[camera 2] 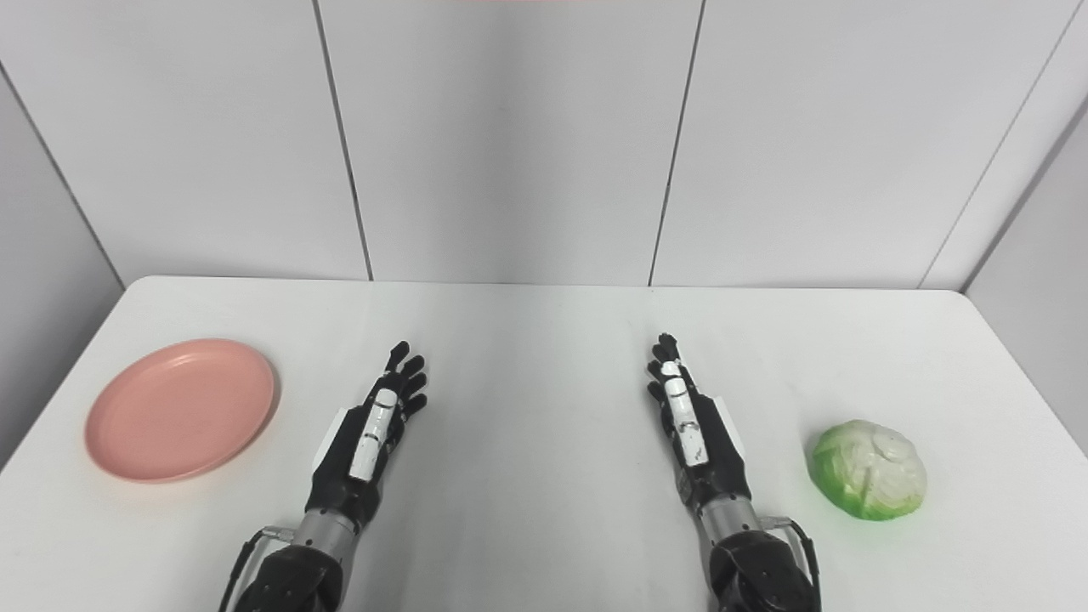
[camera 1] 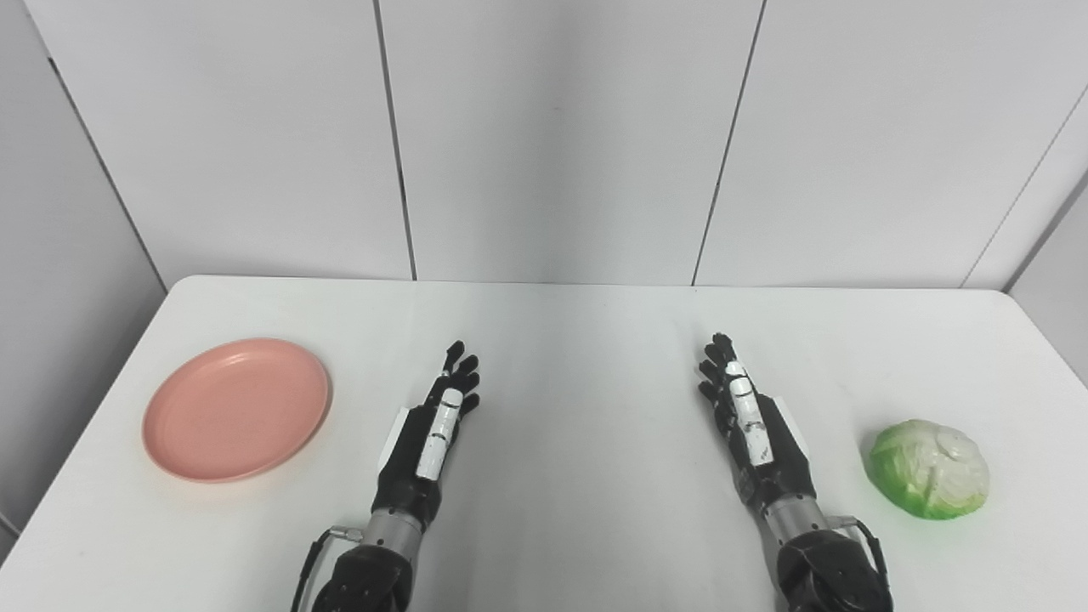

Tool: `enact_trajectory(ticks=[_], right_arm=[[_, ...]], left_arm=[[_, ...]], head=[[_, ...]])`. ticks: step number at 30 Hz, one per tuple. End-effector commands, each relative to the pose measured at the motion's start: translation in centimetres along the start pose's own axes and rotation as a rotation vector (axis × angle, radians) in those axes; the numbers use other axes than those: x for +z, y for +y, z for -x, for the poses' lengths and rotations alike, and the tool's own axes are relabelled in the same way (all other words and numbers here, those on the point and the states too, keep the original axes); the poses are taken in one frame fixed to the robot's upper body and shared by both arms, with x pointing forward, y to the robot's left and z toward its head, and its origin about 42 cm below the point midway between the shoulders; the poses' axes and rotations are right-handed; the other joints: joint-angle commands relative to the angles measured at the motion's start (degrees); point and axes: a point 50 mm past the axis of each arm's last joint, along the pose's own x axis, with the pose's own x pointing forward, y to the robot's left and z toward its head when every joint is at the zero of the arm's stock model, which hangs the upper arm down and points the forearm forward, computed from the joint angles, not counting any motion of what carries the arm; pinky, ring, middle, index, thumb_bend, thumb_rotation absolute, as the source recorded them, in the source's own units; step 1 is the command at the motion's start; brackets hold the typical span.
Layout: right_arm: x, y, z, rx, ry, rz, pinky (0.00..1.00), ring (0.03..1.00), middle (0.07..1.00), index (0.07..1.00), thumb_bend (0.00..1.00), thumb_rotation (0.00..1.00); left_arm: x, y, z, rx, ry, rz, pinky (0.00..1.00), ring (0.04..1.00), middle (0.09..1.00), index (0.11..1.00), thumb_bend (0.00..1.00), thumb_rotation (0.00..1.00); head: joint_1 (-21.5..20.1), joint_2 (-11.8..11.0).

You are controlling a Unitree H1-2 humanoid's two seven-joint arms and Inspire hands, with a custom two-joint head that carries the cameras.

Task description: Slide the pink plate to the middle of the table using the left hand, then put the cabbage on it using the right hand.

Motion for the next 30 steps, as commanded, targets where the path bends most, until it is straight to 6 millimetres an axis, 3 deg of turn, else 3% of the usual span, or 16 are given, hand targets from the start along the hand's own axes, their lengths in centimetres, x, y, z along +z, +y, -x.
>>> enact_trajectory(ticks=[1, 30], right_arm=[[0.06, 0.44, -0.28, 0.020, 0.007, -0.010, 1.00, 0.984, 0.993, 0.999, 0.19, 1.00], [0.07, 0.40, -0.28, 0.026, 0.002, 0.000, 1.00, 0.987, 0.998, 1.000, 0.18, 1.00]], left_arm=[[-1.33, 0.05, 0.30, -0.012, 0.096, -0.010, 0.98, 0.968, 0.969, 0.977, 0.51, 1.00], [-1.33, 0.01, 0.28, -0.016, 0.100, -0.014, 0.98, 0.970, 0.971, 0.979, 0.52, 1.00]], head=[[0.03, 0.09], [0.04, -0.01]])
